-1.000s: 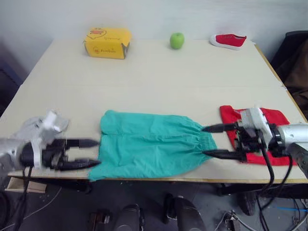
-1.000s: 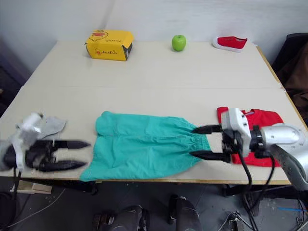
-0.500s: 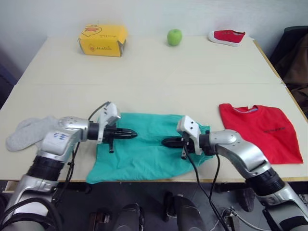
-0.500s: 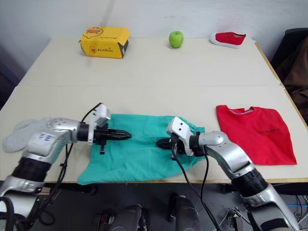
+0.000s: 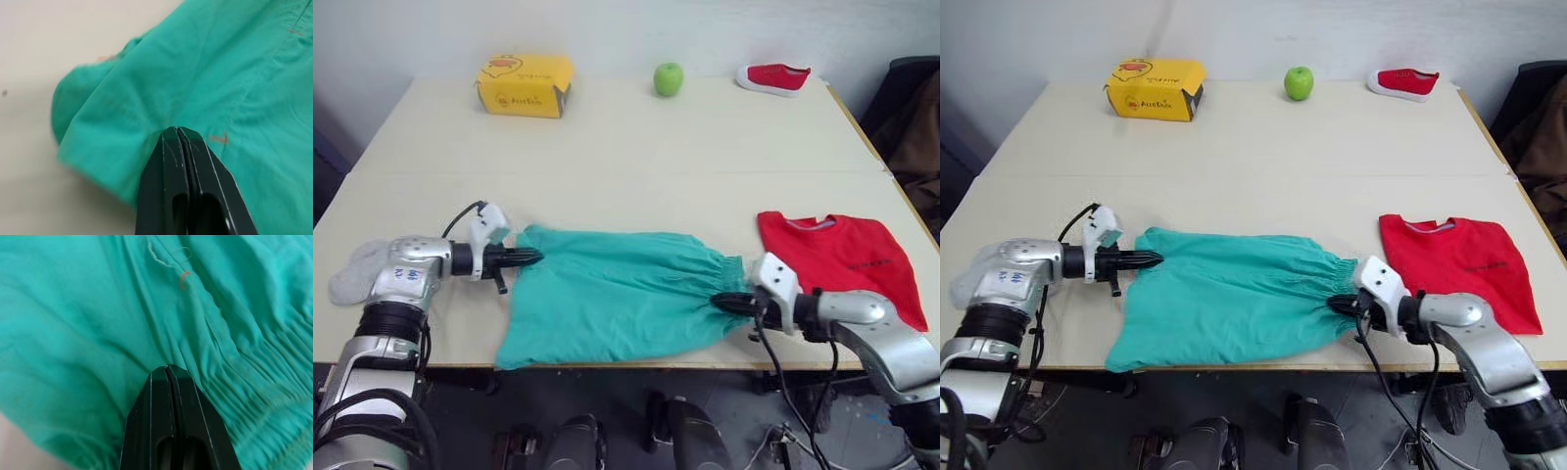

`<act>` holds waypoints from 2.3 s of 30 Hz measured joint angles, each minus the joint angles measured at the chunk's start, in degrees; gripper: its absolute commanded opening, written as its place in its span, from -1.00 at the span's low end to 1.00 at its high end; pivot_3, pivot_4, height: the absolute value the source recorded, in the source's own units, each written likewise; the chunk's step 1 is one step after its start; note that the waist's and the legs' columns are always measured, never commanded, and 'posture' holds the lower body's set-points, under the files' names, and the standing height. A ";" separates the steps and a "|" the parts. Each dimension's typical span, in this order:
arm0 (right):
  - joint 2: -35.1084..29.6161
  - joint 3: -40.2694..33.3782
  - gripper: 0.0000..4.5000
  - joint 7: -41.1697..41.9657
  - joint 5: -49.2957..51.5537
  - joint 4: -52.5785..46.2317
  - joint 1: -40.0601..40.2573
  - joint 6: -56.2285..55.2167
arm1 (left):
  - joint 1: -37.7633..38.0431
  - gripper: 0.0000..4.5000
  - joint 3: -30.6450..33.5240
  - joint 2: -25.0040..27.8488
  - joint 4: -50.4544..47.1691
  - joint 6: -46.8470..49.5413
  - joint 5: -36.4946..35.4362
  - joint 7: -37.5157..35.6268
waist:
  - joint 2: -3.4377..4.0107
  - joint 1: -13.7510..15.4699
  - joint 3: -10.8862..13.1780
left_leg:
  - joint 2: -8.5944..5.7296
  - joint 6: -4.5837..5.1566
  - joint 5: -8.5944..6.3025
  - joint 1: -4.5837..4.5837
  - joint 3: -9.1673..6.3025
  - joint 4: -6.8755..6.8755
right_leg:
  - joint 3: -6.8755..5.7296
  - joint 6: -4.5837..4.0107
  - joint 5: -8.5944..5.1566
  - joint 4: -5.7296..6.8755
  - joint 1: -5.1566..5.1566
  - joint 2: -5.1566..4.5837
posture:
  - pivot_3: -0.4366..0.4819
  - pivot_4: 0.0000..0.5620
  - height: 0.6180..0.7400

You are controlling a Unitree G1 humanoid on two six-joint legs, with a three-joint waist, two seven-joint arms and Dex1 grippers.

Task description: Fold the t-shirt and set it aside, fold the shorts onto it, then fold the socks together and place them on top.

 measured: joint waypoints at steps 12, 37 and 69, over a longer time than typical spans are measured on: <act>7.39 -30.57 -0.11 -18.76 36.88 -21.09 23.18 28.72 | -0.16 -1.00 -10.37 -11.73 -23.03 11.97 -4.50 -3.24 | 0.07 1.13 0.02 | 0.01 0.10 -0.12 0.46 -0.31 -0.28 | 0.10 0.10 0.01 -0.67 0.93 0.08 | -0.05 -0.47 1.00; 17.22 -18.20 0.72 -53.08 64.05 -3.77 11.57 23.71 | 3.97 -1.00 -8.21 -10.93 -21.96 6.01 4.73 1.36 | -0.16 -0.76 -0.14 | 0.14 0.03 -0.11 0.55 -0.25 -0.50 | 0.12 0.21 -0.14 -0.58 0.87 0.13 | -0.05 -0.47 1.00; 23.22 23.12 -0.86 -4.41 23.42 11.68 -37.26 18.39 | 11.87 -0.45 9.47 -3.16 -38.73 26.96 -5.81 10.29 | 0.04 -1.47 -0.05 | 0.04 0.31 -0.18 -0.62 -0.33 -0.22 | -0.17 0.29 -0.03 -0.64 -0.27 0.07 | -0.05 -0.47 1.00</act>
